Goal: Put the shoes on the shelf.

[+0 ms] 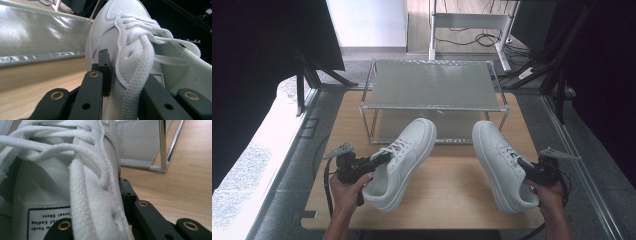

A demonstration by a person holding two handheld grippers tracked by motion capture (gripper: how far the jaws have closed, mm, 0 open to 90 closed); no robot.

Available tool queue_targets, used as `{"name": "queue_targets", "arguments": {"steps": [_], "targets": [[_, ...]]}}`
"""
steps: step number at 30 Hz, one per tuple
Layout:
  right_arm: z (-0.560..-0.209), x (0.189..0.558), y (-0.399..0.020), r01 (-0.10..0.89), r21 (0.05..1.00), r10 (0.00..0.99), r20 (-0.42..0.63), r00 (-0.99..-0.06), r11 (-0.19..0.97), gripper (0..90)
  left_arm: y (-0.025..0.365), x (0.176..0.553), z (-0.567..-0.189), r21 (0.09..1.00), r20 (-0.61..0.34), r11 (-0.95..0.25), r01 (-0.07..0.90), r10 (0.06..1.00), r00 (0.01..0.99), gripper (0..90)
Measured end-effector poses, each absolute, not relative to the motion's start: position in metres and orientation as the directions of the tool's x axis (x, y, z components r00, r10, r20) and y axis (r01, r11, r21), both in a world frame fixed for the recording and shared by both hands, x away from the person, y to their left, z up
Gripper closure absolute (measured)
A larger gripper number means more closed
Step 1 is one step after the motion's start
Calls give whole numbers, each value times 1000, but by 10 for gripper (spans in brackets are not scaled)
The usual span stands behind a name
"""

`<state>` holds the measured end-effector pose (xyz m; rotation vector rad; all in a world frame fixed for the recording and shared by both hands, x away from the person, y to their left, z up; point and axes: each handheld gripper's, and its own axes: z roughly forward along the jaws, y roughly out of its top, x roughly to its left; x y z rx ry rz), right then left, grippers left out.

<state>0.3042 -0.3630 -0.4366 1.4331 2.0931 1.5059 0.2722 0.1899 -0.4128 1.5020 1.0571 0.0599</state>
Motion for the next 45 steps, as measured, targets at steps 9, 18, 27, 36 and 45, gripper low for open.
{"name": "queue_targets", "arguments": {"steps": [9, 18, 27, 36, 45], "targets": [[-430, 301, -364, 560, 828, 764, 378, -523, -27, 866, 196, 268, -405, 828, -522, 198, 525, 616, 590, 823], [-420, 302, -362, 538, 842, 759, 374, -533, -38, 865, 201, 276, -387, 836, -527, 225, 501, 586, 616, 823], [-401, 309, -361, 499, 864, 745, 377, -550, -69, 866, 193, 291, -373, 836, -536, 252, 488, 568, 625, 823], [-374, 321, -353, 465, 884, 756, 340, -560, -53, 866, 186, 307, -352, 838, -538, 275, 471, 557, 633, 823], [-347, 338, -347, 457, 889, 764, 325, -557, -45, 865, 176, 325, -338, 846, -524, 247, 472, 547, 653, 822]]}}
